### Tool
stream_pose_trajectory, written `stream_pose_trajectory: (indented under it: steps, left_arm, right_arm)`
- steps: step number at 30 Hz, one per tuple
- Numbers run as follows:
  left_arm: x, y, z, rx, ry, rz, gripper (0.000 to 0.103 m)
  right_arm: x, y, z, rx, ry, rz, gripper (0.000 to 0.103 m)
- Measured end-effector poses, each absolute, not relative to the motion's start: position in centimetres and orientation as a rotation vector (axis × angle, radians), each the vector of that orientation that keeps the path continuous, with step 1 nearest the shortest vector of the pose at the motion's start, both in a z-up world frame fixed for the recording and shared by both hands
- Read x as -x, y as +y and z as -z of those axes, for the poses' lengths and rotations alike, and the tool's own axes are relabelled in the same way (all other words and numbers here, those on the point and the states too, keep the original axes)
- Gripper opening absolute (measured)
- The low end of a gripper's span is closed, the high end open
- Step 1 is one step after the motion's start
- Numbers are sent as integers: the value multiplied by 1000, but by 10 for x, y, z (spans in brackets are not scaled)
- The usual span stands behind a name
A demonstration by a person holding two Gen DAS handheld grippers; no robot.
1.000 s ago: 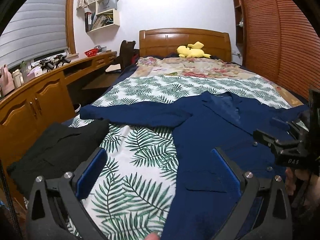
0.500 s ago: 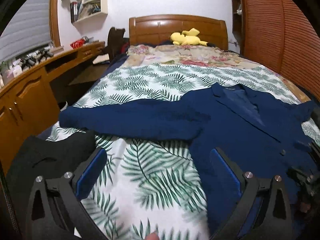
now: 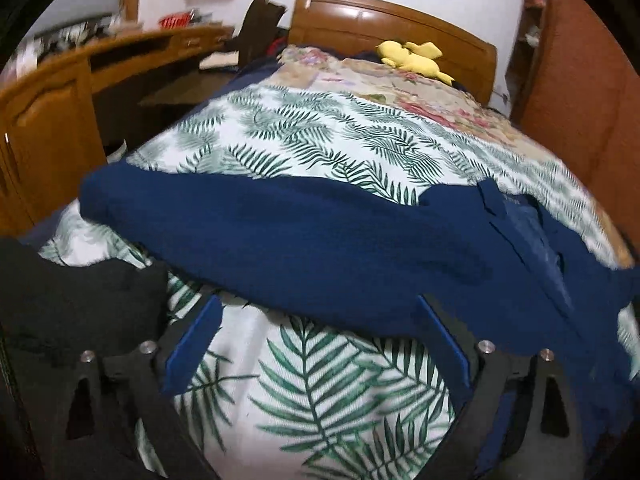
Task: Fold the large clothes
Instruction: 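Grasp the navy blazer sleeve cuff with the left tool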
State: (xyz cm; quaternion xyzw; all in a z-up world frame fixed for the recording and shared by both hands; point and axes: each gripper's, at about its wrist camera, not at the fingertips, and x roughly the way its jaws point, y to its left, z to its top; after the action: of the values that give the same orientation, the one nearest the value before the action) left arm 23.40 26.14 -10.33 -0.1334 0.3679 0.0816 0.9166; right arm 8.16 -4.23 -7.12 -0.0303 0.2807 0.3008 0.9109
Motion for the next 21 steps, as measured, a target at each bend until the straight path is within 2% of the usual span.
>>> stream_pose_trajectory:
  steps: [4, 9, 11, 12, 14, 15, 17, 18, 19, 21]
  left_arm:
    - [-244, 279, 114, 357, 771, -218, 82]
    - [-251, 291, 133, 460, 812, -235, 76]
    - [-253, 292, 138, 483, 832, -234, 70]
    - [-253, 292, 141, 515, 838, -225, 61]
    - [-253, 294, 144, 574, 832, -203, 52]
    - [-253, 294, 144, 577, 824, -206, 44]
    - [-257, 293, 144, 558, 828, -219, 36]
    - [-258, 293, 145, 554, 828, -224, 26]
    - [-260, 293, 145, 544, 833, -234, 8]
    - [-262, 291, 141, 500, 837, -232, 1]
  right_arm:
    - [-82, -43, 71, 56, 577, -621, 103]
    - [-81, -44, 71, 51, 575, -622, 103]
    - [-81, -44, 71, 48, 574, -621, 103]
    - [-81, -45, 71, 46, 572, -621, 103]
    - [-80, -45, 70, 44, 565, -624, 103]
    - [-80, -45, 70, 45, 561, -624, 103]
    - [-80, -45, 70, 48, 562, -623, 103]
    - [-80, -44, 70, 49, 563, -623, 103]
    - [-80, -45, 70, 48, 562, -622, 103]
    - [-80, -45, 70, 45, 561, -623, 103]
